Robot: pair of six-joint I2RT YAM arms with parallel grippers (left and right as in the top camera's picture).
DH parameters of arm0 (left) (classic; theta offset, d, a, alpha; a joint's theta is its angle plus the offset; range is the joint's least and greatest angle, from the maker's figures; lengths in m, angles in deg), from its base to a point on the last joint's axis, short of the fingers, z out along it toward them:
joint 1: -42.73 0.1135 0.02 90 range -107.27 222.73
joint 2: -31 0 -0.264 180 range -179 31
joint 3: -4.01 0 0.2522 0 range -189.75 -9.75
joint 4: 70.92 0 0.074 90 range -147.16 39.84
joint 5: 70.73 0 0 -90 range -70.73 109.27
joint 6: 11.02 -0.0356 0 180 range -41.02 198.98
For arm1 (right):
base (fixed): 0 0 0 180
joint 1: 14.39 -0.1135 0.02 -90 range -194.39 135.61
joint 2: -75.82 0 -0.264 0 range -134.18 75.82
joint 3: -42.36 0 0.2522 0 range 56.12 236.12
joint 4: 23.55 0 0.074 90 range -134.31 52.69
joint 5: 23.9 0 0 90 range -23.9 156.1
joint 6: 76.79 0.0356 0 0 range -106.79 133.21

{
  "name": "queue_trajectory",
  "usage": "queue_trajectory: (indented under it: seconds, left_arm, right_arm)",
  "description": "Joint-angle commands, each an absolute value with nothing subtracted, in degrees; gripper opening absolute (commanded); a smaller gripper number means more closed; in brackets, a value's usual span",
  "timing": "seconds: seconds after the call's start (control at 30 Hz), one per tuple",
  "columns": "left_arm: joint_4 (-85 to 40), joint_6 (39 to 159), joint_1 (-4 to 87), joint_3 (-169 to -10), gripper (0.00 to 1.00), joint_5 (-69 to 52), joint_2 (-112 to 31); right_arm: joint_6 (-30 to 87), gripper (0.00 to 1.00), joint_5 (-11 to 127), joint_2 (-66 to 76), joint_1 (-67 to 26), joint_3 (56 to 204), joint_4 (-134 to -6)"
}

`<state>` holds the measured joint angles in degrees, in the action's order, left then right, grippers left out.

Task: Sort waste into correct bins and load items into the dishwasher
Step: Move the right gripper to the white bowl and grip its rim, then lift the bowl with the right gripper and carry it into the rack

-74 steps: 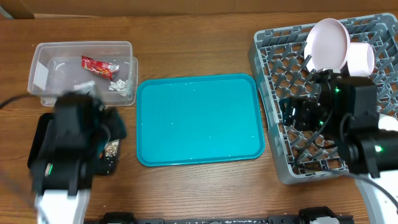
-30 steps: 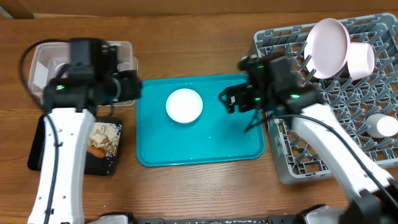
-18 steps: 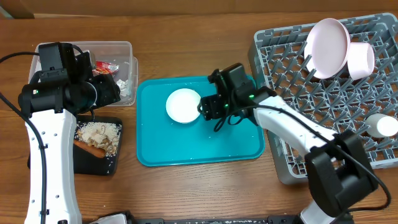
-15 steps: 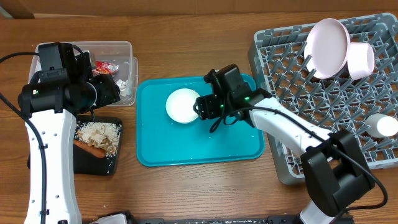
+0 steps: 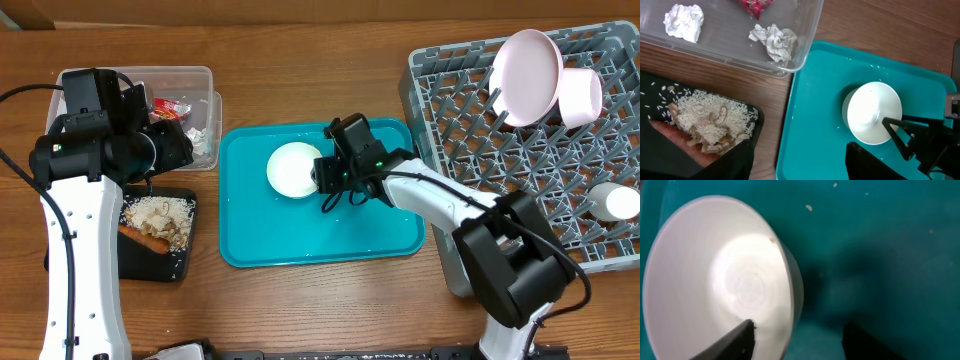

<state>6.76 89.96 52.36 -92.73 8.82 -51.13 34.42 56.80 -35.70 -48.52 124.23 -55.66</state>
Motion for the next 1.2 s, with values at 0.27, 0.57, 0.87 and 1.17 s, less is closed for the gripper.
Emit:
queue_trajectory:
  seconds: [0.27,0.57,0.87,1.17]
  left_arm:
    - [6.92,90.75,52.47,-93.1,0.61,8.97,-50.54]
    - [6.06,90.77,52.47,-93.1,0.61,8.97,-50.54]
    - [5.56,90.79,52.47,-93.1,0.61,8.97,-50.54]
    - [5.58,90.79,52.47,-93.1,0.61,8.92,-50.54]
  right_arm:
    - [28.91,0.04,63.75,-31.5,-45.16,134.05,-67.04]
    - [16.94,0.04,93.66,-22.08,-38.84,144.21,-77.01]
    - [12.74,0.04,133.76,-24.79,-28.28,144.14,-70.37]
    - [12.74,0.04,138.05,-33.91,-20.66,143.88,-70.58]
